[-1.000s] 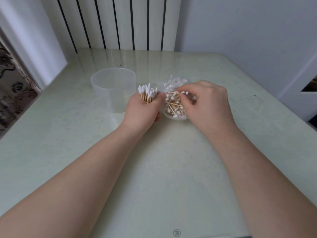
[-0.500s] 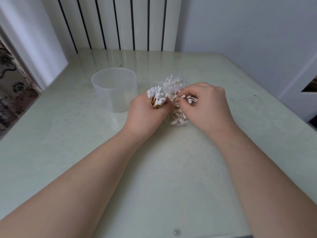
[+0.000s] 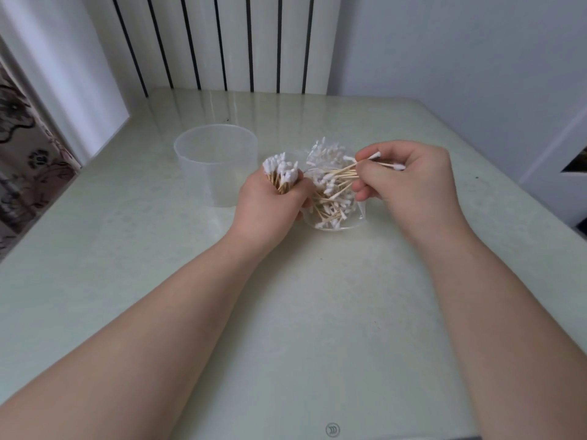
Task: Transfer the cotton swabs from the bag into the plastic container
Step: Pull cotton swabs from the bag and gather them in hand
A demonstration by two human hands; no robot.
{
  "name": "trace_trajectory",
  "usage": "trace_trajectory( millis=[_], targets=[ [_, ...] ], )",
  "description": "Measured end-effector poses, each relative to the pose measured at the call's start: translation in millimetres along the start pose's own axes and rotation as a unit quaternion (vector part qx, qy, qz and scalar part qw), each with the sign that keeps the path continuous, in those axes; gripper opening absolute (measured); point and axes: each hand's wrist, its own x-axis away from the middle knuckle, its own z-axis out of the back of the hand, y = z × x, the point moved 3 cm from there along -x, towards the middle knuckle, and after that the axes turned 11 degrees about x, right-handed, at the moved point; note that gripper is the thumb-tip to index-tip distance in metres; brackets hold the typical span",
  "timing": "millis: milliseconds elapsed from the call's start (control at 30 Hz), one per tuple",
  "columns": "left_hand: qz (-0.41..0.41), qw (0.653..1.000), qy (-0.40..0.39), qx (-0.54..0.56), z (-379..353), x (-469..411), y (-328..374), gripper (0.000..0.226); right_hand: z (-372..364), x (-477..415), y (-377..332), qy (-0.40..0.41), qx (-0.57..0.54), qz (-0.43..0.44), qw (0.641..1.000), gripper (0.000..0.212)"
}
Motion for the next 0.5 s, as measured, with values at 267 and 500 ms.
trace_trajectory(
  millis=[267, 500],
  targets=[
    [-0.011, 0.997, 0.012, 0.072, 3, 2, 9, 0.025, -5, -2, 1, -0.016, -0.172, -0.087, 0.981, 0.019],
    [-0.031, 0.991, -0.045, 0.120, 0, 7, 18, 0.008, -11, 1, 2, -0.063, -0.161, -0.097, 0.980, 0.016]
  ],
)
